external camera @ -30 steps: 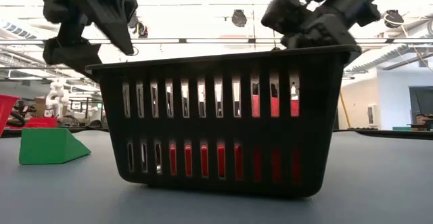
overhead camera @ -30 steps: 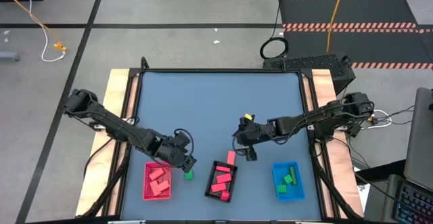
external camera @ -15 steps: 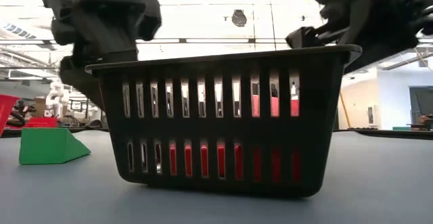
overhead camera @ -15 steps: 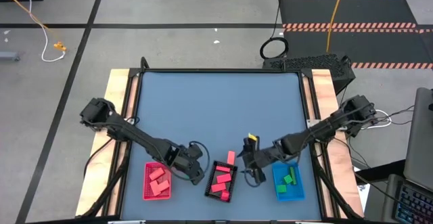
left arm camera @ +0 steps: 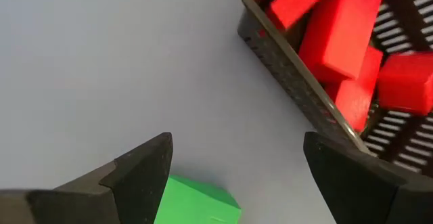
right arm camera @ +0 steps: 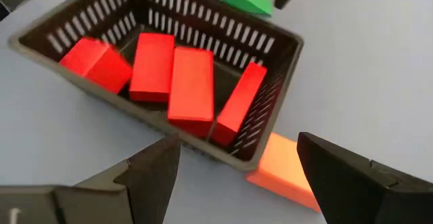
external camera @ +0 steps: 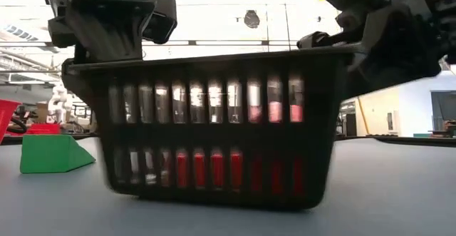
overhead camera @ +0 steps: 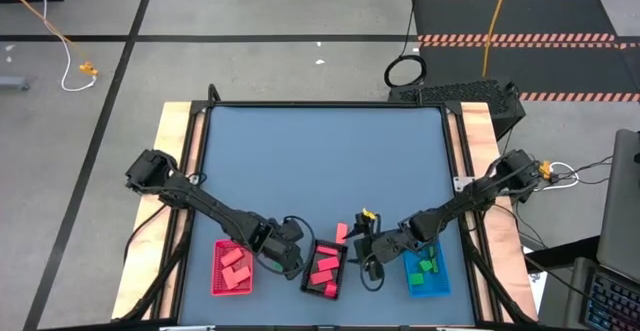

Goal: Sort & place blocks by color
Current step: Adjust the black bin

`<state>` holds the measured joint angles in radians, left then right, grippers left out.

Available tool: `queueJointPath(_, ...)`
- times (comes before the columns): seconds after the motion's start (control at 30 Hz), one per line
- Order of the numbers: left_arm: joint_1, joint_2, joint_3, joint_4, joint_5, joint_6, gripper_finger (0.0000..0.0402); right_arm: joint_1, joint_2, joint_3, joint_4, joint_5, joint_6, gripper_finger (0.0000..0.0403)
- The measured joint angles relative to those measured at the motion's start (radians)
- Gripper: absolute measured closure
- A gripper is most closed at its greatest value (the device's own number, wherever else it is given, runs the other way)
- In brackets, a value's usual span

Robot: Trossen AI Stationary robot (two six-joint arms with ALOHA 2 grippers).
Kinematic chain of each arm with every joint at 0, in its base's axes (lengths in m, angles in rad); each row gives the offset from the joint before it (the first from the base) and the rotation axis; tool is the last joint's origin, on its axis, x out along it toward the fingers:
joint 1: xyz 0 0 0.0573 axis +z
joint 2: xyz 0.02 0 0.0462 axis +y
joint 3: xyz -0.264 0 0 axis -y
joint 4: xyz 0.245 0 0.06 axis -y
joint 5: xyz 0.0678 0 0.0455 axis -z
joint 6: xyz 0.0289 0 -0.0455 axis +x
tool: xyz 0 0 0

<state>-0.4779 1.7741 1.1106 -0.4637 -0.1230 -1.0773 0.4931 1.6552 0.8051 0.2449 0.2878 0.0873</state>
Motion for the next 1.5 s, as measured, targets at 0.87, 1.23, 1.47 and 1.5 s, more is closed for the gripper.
queueJointPath(0.87,-0.008,0.000,0.000,0.061,-0.026,-0.032,0.0066,-0.078,0.023,-0.002,0.080,0.004,-0.048,0.0112)
queueJointPath(1.23,-0.016,-0.038,-0.001,-0.017,0.037,0.049,0.0066,-0.052,-0.034,-0.003,0.034,-0.001,-0.095,0.0113)
queueJointPath(1.47,-0.022,-0.132,0.000,-0.039,-0.057,0.065,0.0066,-0.007,-0.095,-0.002,0.039,-0.001,-0.066,0.0112)
queueJointPath(1.5,-0.032,-0.130,0.000,-0.037,-0.056,0.058,0.0066,0.002,-0.090,-0.002,0.026,-0.001,-0.048,0.0113)
